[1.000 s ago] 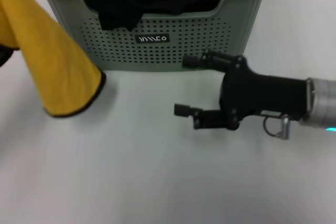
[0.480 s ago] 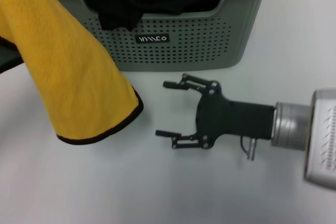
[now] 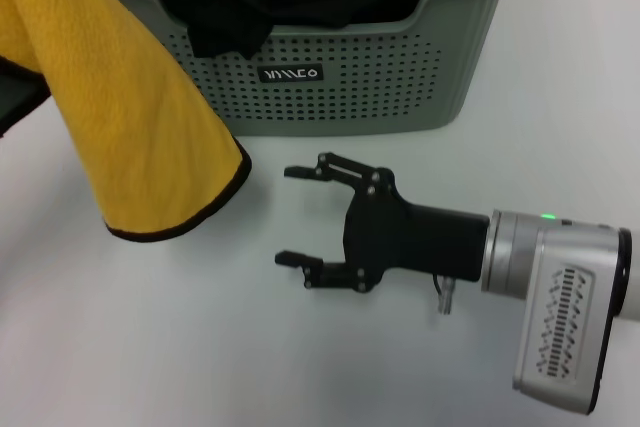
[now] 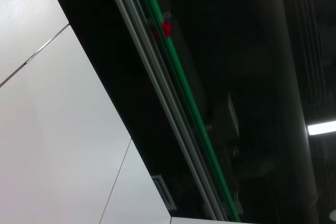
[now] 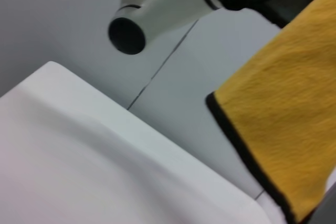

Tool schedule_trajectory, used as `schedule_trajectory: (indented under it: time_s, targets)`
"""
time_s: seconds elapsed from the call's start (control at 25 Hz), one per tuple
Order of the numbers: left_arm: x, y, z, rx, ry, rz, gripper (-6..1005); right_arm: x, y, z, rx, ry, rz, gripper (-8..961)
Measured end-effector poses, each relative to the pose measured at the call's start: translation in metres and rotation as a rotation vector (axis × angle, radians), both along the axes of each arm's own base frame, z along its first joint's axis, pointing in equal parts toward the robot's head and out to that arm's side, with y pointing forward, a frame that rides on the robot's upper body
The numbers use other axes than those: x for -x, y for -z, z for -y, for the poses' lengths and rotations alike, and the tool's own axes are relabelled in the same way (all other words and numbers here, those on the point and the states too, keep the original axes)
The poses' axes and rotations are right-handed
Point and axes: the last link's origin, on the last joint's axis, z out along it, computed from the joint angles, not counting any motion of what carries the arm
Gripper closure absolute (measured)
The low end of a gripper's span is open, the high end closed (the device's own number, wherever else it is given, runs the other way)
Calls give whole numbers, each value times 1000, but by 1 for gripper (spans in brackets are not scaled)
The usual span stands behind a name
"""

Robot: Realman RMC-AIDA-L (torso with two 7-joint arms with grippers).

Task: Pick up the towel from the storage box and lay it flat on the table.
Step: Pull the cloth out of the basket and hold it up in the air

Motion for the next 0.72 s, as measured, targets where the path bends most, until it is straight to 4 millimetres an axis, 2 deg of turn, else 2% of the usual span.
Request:
schedule_trajectory:
  time_s: [0.28,0.72]
  targets:
    - [2,0,2,17,-5,3,988,8,-11,-11,-51,-5,-23,115]
    - [-5,9,1,91,37,-2,988,17,-9,-24,-90,-52,40,116]
